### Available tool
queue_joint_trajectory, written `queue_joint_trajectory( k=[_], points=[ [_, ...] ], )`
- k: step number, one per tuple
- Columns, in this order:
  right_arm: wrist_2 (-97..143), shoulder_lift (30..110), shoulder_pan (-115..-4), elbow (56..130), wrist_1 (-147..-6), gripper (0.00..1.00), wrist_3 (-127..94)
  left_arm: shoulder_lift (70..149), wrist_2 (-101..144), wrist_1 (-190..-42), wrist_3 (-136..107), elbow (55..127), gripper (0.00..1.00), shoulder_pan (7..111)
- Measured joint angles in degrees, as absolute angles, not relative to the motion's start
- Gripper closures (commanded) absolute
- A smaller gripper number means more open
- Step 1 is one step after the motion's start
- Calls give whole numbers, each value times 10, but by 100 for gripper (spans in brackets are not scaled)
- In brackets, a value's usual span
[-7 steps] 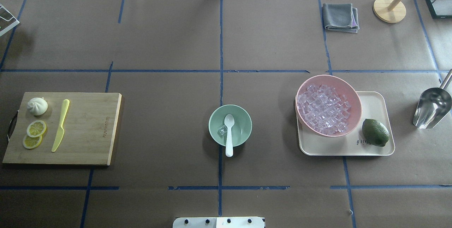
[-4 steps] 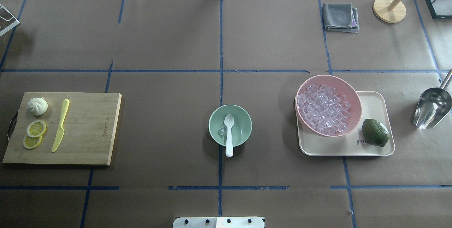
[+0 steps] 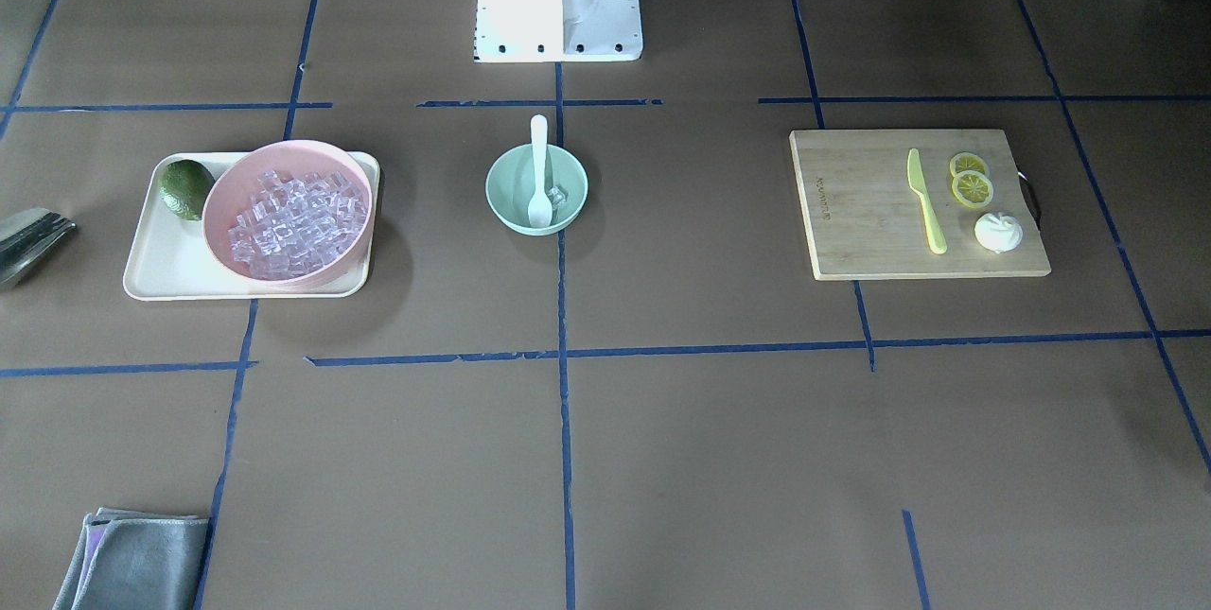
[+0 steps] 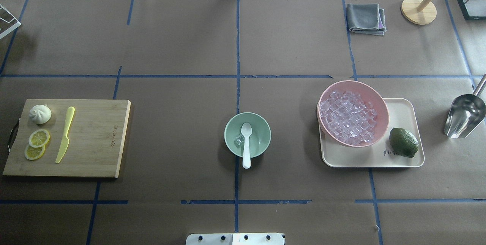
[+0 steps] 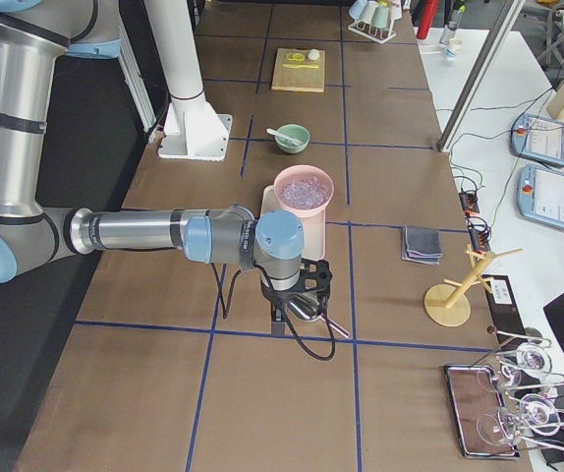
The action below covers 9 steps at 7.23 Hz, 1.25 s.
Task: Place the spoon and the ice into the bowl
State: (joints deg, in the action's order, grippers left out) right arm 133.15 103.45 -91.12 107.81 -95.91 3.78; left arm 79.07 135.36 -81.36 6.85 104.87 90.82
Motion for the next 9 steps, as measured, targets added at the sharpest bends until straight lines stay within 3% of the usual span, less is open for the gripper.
queue_joint_trajectory(
  k=[9],
  points=[
    [1332,1034,-910,1076,-959,0,38,791,1353,-816,69,1040,0,908]
  ],
)
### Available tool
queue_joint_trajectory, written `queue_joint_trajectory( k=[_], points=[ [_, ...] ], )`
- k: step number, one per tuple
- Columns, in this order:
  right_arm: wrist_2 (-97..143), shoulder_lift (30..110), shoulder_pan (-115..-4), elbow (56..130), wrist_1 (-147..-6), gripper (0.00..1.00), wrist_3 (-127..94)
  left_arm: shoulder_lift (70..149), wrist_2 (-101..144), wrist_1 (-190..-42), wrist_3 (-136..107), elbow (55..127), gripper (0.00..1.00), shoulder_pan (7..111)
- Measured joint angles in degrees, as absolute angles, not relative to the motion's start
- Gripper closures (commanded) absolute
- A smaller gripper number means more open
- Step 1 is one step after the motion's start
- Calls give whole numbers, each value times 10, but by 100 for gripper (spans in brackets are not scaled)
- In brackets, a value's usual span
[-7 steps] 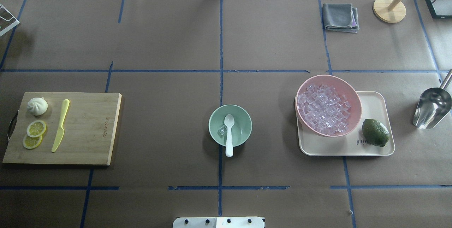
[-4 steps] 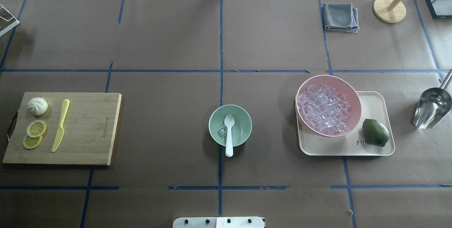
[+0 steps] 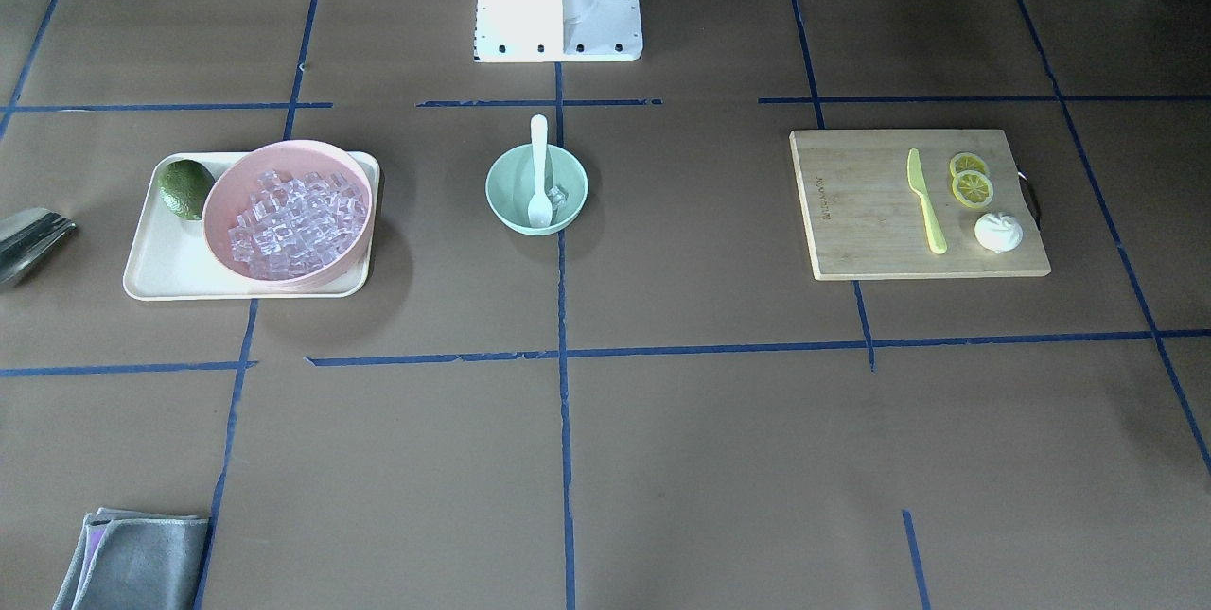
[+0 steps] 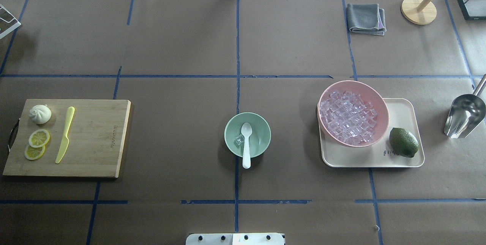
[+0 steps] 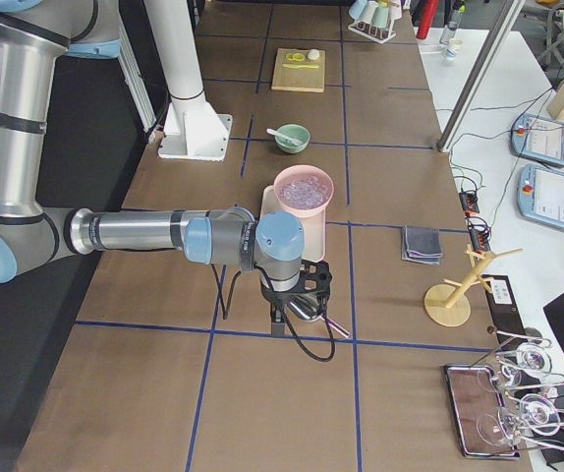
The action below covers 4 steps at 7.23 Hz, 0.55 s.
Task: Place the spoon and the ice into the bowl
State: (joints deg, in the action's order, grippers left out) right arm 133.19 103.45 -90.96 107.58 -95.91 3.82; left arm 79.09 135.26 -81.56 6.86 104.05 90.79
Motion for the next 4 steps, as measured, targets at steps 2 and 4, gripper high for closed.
queue_joint_trajectory(
  k=[2,4],
  points=[
    [1332,1034,-908,1074,-959,0,38,791,1353,-816,69,1040,0,907],
    [1332,1034,-906,1072,-960,0,38,792,1353,-816,69,1040,0,907]
  ],
)
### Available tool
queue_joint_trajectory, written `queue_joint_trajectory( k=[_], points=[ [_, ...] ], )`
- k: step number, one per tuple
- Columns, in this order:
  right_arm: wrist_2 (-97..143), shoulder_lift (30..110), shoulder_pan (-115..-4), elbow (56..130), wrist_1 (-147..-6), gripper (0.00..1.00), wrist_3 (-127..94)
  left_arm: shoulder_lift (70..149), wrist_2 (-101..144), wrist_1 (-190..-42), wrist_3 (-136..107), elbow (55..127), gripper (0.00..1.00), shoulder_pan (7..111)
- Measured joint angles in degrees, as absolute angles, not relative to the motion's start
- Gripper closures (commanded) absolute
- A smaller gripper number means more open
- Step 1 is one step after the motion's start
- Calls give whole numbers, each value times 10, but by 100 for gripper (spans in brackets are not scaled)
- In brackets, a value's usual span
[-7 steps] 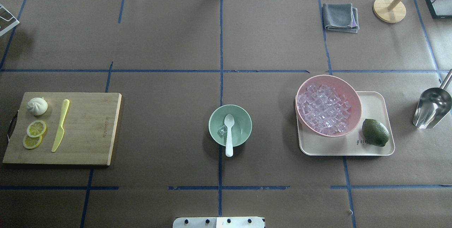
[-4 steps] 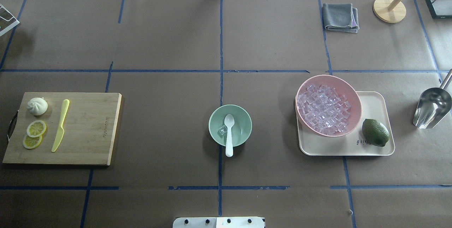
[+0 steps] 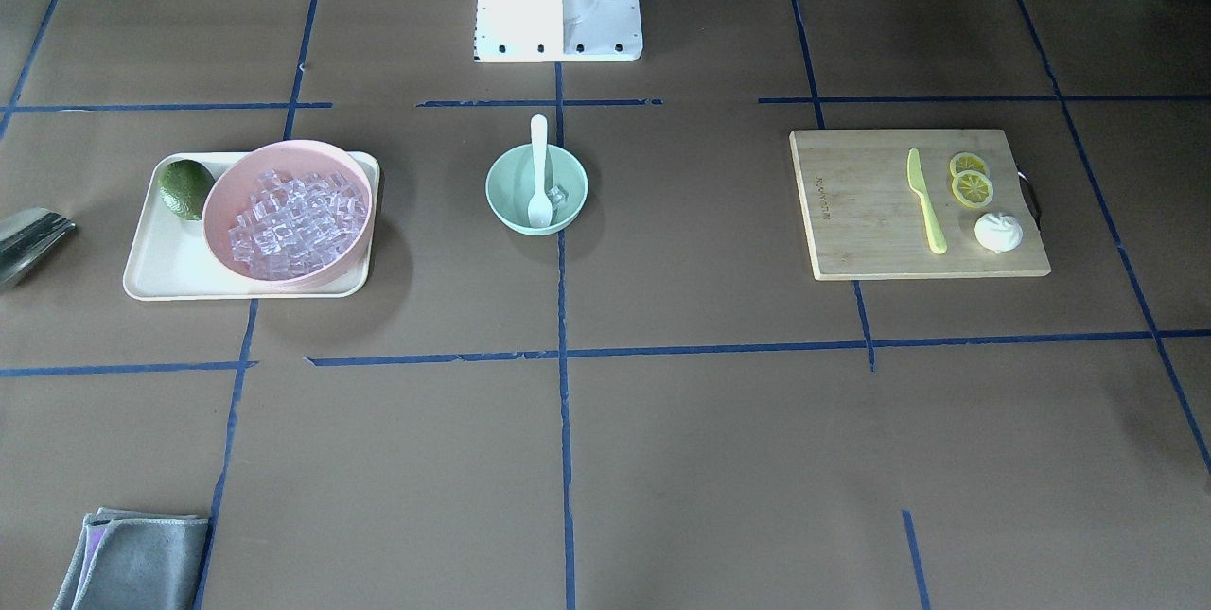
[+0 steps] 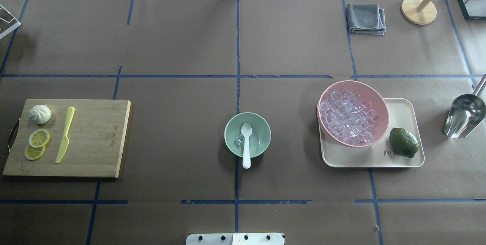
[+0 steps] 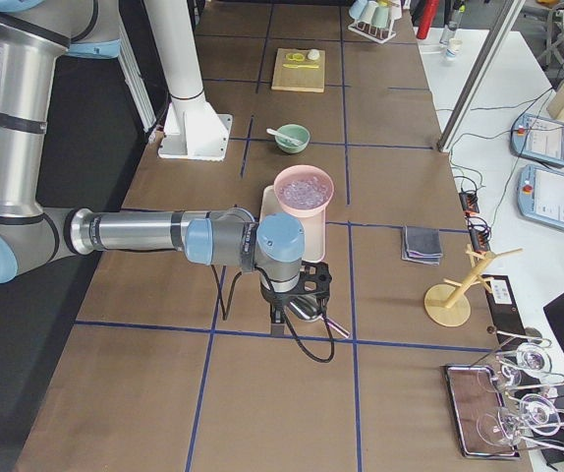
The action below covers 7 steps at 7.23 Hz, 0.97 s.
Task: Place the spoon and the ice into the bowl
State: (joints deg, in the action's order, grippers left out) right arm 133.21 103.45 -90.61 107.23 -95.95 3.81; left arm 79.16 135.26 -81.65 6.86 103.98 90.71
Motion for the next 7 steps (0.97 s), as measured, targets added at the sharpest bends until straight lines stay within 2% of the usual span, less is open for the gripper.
queue_joint_trajectory(
  k=[7],
  points=[
    [1332,1034,-895,1068,-959,0,39,794,1352,-817,69,1039,0,905]
  ],
)
